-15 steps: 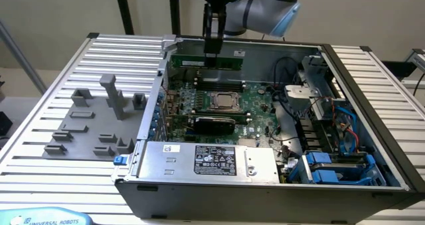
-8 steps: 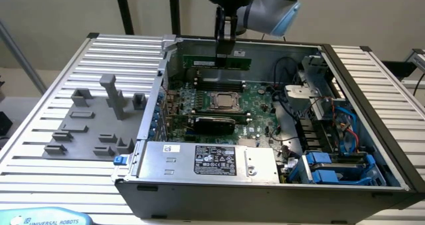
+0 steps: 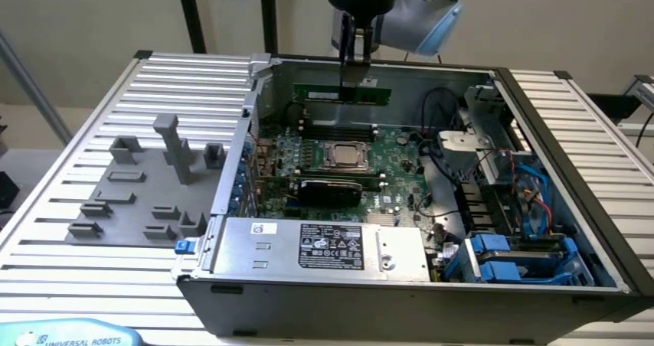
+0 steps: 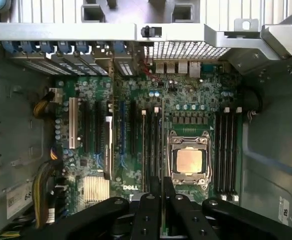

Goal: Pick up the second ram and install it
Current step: 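Pick up the second ram and move it above second insertion slot, then insert the second ram into the second slot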

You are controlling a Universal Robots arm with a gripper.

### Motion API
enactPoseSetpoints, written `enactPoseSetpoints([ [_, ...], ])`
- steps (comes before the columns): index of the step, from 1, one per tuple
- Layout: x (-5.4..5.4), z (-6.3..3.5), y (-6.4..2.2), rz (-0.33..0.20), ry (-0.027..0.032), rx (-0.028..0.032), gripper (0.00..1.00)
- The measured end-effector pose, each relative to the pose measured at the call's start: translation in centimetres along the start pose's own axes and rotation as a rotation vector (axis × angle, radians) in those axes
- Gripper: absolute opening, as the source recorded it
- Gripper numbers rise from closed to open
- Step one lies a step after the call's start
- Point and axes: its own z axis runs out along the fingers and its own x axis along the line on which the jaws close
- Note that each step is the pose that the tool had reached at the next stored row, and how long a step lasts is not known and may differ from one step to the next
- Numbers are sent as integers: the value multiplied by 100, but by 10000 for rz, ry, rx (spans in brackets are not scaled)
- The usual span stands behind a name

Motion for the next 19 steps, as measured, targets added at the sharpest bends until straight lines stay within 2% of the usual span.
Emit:
enactPoseSetpoints([
  [3, -95, 53, -21, 1, -4, 0, 14],
  [6, -145, 107, -31, 6, -13, 0, 14],
  [12, -163, 211, -57, 196, -40, -2, 14],
  [19, -163, 216, -72, 213, -39, -4, 14],
])
